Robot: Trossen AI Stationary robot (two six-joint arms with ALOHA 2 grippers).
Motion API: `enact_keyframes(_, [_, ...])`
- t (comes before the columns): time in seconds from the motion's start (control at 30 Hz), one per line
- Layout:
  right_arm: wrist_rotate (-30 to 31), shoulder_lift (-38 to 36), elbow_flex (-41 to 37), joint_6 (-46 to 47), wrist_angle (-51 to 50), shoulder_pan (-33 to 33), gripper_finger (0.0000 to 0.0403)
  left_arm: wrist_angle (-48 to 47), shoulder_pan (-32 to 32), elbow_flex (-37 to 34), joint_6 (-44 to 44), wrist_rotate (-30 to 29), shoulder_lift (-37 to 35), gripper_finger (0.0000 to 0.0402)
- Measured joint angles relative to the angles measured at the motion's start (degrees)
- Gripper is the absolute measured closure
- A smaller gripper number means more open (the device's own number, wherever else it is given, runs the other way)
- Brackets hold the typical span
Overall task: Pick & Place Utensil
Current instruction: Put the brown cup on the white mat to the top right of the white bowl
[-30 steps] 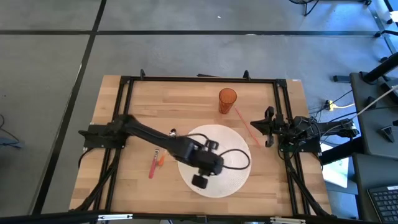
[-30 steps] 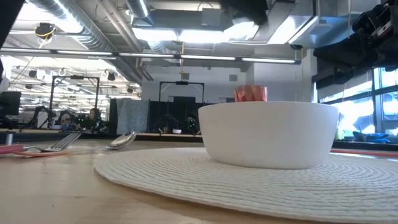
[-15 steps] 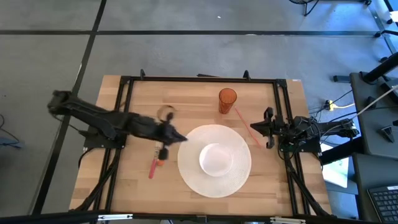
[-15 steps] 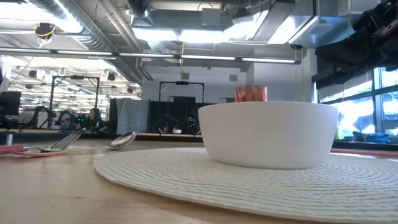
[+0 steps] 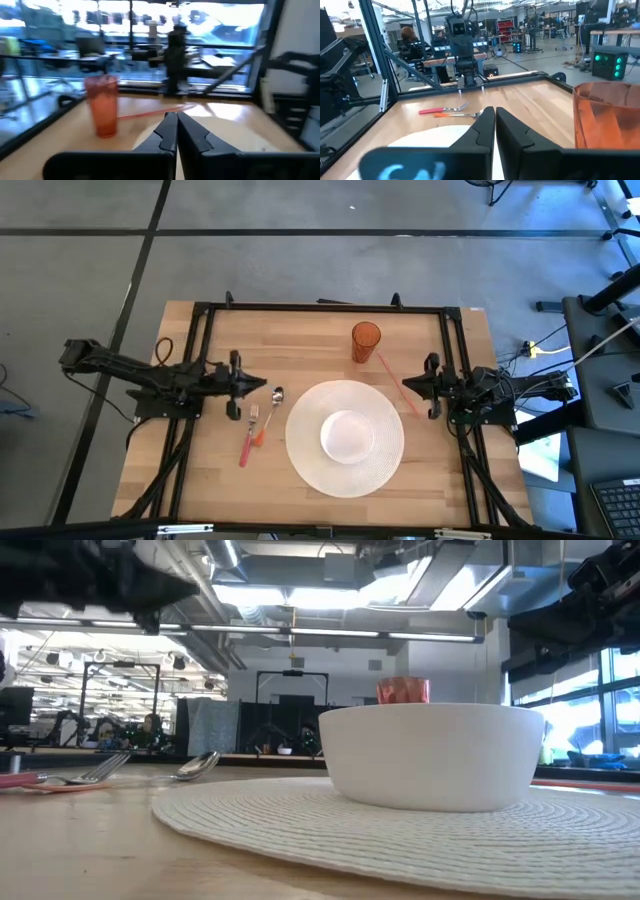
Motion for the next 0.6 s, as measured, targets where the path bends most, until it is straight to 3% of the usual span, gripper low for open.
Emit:
enact_keyframes(0.17, [-0.27, 0.13, 0.0, -1.01, -0.02, 0.0, 0.0386, 8.2, -0.11, -4.36, 3.97, -1.99, -0.21, 0.0401])
enact_keyframes(0.4, [-1.03, 1.16, 0.0, -1.45, -0.14, -0.01, 0.0386, 10.47, 0.08, -6.08, 8.28, -2.71, -0.09, 0.0401])
enact_keyframes(0.6, [0.19, 1.14, 0.0, -1.12, -0.04, -0.02, 0.0398, 12.07, 1.34, -6.08, 13.86, -7.12, -0.07, 0.0399])
